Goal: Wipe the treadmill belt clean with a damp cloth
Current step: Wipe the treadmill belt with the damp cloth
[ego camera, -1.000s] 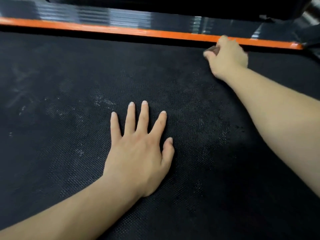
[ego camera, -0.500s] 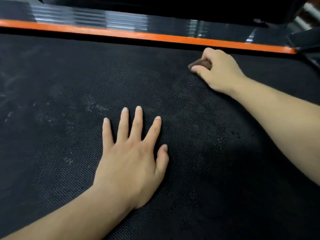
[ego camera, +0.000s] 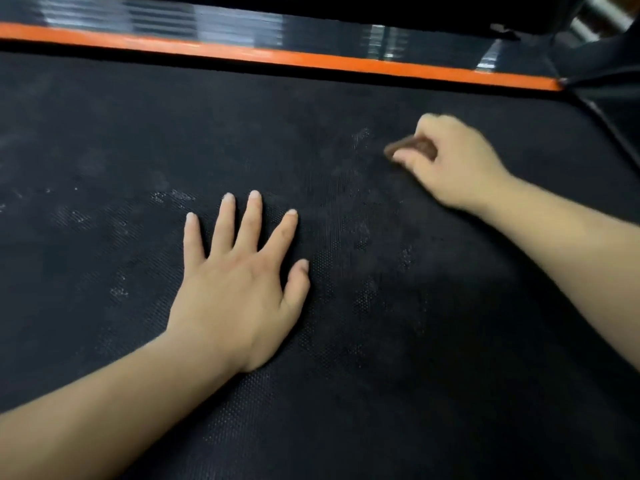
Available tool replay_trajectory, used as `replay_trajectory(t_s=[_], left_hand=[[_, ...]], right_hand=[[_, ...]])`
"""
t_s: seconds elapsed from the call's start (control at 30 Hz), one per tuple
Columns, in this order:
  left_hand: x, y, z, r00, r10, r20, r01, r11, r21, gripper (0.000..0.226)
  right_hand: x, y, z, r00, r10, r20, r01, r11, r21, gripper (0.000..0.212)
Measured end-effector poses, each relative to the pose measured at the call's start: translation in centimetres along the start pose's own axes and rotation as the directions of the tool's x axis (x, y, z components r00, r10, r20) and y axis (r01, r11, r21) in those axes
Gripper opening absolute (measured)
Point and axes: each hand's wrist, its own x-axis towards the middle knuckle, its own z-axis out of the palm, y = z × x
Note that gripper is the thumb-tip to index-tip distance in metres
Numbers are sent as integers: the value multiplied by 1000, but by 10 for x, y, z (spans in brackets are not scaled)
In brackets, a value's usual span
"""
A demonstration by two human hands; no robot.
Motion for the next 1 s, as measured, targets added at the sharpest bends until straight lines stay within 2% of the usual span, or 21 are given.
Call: replay_trajectory(t_s=[0.07,0.13,0.2,0.3,0.37,0.4,0.5,0.53,0.63,0.73,0.8,0.83,0.93,1.0], left_hand=[[1,0,0,1000,-6,-10,6,1000,-5,72],[1,0,1,1000,-11,-9,11,1000,-2,72],[1,1,2,1000,-10,-14,10,1000,5,72],[1,0,2,1000,-15,-3,15,1000,4,72],[0,0,2,1000,-21,-1,21,1000,-5,72],[0,-1,2,1000,-21,0,21,1000,-6,72],[3,-1,1,1000,-10,0,10,1000,-4,71],[3,-1,2,1000,-6,-2,6,1000,-6,70],[5,-6,4,1000,-4,-15,3,1000,-25,67],[3,-7,3,1000,24,-19,-25,999,-38,67],[2,-7,2,1000,13,-26,-14,999,-32,67],[2,-7,2,1000,20,-15,-21,999,-28,67],[-1,-7,-2,997,63,-40,-66,996,-61,63],[-4,-3,-2,986,150,-66,-156,984,-87,58]], right_hand=[[17,13,-3,988,145,-56,-146,989,-22,33],[12,5,0,979,186,-89,-190,981,-42,32],[-21,-20,4,992,110,-59,-111,994,-17,31],[-91,-53,-5,991,-120,52,116,990,79,33],[-99,-42,-11,980,-190,58,190,982,15,35],[-89,-30,-11,988,-153,19,153,988,-21,35],[-57,-6,-14,988,142,-55,-144,989,-29,32],[-61,-8,-11,982,168,-85,-172,984,-41,31],[-114,-50,-6,995,69,-75,-69,998,3,31],[-175,-85,-14,994,-88,59,79,987,143,35],[-176,-77,-21,991,-128,49,125,990,68,36],[-167,-67,-23,997,-74,6,74,997,17,35],[-141,-51,-25,964,258,-59,-259,966,-14,32],[-159,-70,-20,965,250,-81,-254,966,-44,33]])
